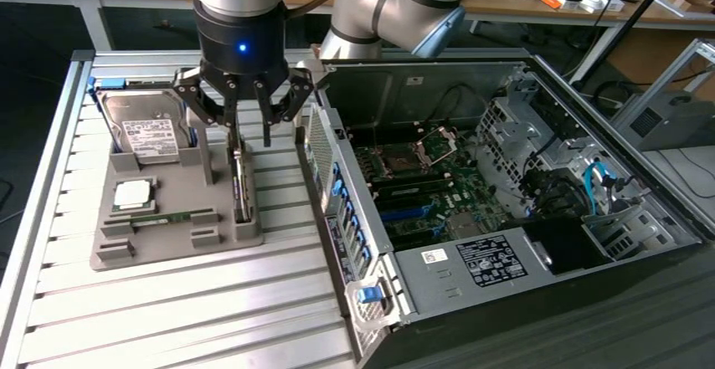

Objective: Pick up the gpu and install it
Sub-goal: 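Pick up the gpu and move the gpu toward the slot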

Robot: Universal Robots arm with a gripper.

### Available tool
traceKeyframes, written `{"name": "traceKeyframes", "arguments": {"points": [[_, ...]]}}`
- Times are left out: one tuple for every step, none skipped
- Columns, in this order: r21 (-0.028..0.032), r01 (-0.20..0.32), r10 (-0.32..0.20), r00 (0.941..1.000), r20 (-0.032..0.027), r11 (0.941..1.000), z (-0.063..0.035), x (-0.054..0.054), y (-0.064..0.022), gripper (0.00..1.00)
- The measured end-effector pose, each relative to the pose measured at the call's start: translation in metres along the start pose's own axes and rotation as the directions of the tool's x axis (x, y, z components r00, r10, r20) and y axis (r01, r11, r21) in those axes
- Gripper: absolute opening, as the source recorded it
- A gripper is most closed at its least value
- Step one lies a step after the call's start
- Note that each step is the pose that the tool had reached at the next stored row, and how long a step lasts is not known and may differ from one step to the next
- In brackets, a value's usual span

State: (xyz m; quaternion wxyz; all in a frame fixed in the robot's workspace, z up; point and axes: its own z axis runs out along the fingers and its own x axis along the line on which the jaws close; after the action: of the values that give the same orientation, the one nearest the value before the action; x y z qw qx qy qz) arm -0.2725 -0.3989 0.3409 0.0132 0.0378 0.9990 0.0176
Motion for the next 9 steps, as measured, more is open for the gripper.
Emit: {"name": "traceKeyframes", "arguments": {"points": [[0.0, 0.0, 0.0, 1.0, 0.0, 1.0, 0.0002, 0.0, 0.0, 0.42], [0.0, 0.0, 0.0, 1.0, 0.0, 1.0, 0.0007, 0.0, 0.0, 0.42], [0.0, 0.0, 0.0, 1.0, 0.0, 1.0, 0.001, 0.0, 0.0, 0.42], [0.0, 0.0, 0.0, 1.0, 0.0, 1.0, 0.0014, 0.0, -0.0001, 0.42], [0.0, 0.0, 0.0, 1.0, 0.0, 1.0, 0.0018, 0.0, -0.0001, 0.42], [0.0, 0.0, 0.0, 1.0, 0.0, 1.0, 0.002, 0.0001, -0.0001, 0.42], [0.0, 0.0, 0.0, 1.0, 0.0, 1.0, 0.0021, 0.0, -0.0001, 0.42], [0.0, 0.0, 0.0, 1.0, 0.0, 1.0, 0.0024, 0.0001, -0.0001, 0.42], [0.0, 0.0, 0.0, 1.0, 0.0, 1.0, 0.0026, 0.0001, -0.0001, 0.42]]}}
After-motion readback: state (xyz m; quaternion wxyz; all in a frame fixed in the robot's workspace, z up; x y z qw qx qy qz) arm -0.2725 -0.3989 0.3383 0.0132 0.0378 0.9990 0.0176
